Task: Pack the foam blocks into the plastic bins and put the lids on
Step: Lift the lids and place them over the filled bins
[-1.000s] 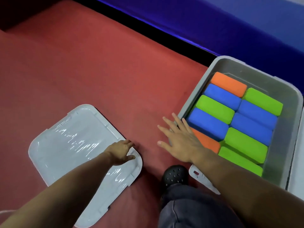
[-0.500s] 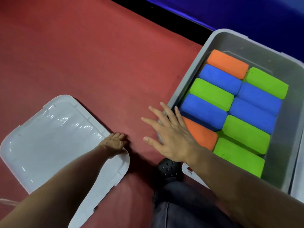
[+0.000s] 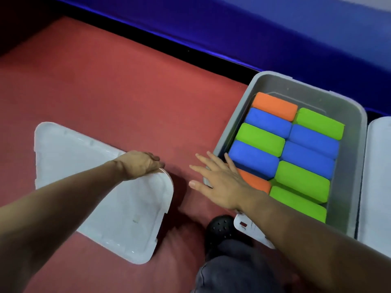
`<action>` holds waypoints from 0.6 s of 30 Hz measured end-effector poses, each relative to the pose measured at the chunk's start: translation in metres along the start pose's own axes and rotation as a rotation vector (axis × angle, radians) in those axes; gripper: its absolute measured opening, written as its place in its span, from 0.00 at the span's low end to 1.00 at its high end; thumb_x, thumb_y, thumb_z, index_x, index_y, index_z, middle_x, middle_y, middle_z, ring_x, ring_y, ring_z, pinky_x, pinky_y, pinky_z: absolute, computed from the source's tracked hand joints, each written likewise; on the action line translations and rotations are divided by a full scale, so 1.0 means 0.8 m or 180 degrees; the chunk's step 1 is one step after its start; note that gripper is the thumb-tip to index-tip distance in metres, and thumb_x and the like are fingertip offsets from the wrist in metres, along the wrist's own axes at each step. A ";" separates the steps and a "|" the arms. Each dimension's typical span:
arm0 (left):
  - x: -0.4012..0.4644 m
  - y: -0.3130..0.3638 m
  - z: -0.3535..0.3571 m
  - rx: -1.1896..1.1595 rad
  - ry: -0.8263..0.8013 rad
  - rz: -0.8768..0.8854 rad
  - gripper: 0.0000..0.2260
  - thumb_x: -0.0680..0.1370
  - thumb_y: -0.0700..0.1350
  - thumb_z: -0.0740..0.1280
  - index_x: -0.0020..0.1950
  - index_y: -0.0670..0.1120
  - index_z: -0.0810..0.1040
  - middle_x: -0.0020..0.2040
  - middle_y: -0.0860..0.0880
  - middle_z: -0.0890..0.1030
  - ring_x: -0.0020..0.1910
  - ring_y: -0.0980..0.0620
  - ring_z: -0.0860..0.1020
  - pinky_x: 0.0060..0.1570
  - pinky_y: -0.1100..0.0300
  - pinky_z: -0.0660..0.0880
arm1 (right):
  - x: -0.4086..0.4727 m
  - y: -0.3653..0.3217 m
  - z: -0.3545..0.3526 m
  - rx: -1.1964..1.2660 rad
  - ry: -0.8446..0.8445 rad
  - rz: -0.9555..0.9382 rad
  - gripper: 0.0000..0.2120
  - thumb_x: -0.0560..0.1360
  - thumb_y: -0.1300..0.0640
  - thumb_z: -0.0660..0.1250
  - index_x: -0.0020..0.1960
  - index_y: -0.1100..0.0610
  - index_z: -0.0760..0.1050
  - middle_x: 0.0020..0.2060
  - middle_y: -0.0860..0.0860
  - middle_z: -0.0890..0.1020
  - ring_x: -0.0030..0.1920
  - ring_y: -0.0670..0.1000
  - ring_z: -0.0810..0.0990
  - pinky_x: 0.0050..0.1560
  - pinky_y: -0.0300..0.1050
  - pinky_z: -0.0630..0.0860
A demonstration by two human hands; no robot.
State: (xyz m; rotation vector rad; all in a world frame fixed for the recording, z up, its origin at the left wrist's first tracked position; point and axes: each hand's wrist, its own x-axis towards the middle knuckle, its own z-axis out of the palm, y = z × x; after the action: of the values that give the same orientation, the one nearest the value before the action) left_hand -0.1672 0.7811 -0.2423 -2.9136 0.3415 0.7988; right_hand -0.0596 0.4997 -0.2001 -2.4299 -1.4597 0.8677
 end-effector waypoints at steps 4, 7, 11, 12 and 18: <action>-0.032 -0.020 -0.102 0.0147 0.0451 -0.0187 0.12 0.85 0.49 0.53 0.67 0.53 0.69 0.63 0.51 0.75 0.59 0.47 0.77 0.45 0.58 0.70 | -0.018 -0.014 -0.043 0.0296 0.0307 0.0205 0.29 0.81 0.32 0.49 0.79 0.39 0.56 0.81 0.39 0.49 0.81 0.45 0.45 0.79 0.56 0.35; -0.062 -0.025 -0.181 0.0161 0.0828 -0.0128 0.06 0.84 0.48 0.54 0.59 0.51 0.68 0.56 0.51 0.74 0.47 0.45 0.78 0.42 0.58 0.67 | -0.041 -0.030 -0.082 0.0513 0.0614 0.0309 0.28 0.81 0.34 0.50 0.79 0.40 0.57 0.81 0.40 0.53 0.80 0.46 0.52 0.80 0.55 0.39; -0.098 -0.011 -0.281 0.0070 0.1268 0.0238 0.19 0.83 0.62 0.52 0.55 0.47 0.67 0.48 0.49 0.71 0.43 0.45 0.75 0.42 0.57 0.66 | -0.073 -0.051 -0.137 0.0979 0.1121 0.0355 0.27 0.82 0.36 0.52 0.79 0.42 0.60 0.80 0.43 0.59 0.79 0.46 0.58 0.80 0.54 0.50; -0.108 0.000 -0.309 0.0111 0.1423 0.0318 0.21 0.82 0.65 0.50 0.55 0.47 0.67 0.48 0.50 0.71 0.43 0.45 0.74 0.42 0.56 0.68 | -0.087 -0.057 -0.153 0.1091 0.1298 0.0346 0.27 0.82 0.37 0.53 0.79 0.43 0.61 0.79 0.45 0.60 0.79 0.46 0.59 0.79 0.53 0.53; -0.143 0.065 -0.422 0.0785 0.2447 0.0571 0.31 0.81 0.68 0.39 0.54 0.48 0.73 0.47 0.51 0.76 0.46 0.46 0.78 0.36 0.51 0.75 | -0.160 -0.077 -0.221 0.1928 0.1662 0.0584 0.26 0.83 0.39 0.53 0.77 0.49 0.65 0.74 0.47 0.69 0.72 0.48 0.69 0.71 0.40 0.60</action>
State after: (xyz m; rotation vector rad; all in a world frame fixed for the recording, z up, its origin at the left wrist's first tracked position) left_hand -0.1100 0.6996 0.1035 -2.8399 0.7006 -0.3738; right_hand -0.0508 0.4467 0.0199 -2.1067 -0.6735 0.5324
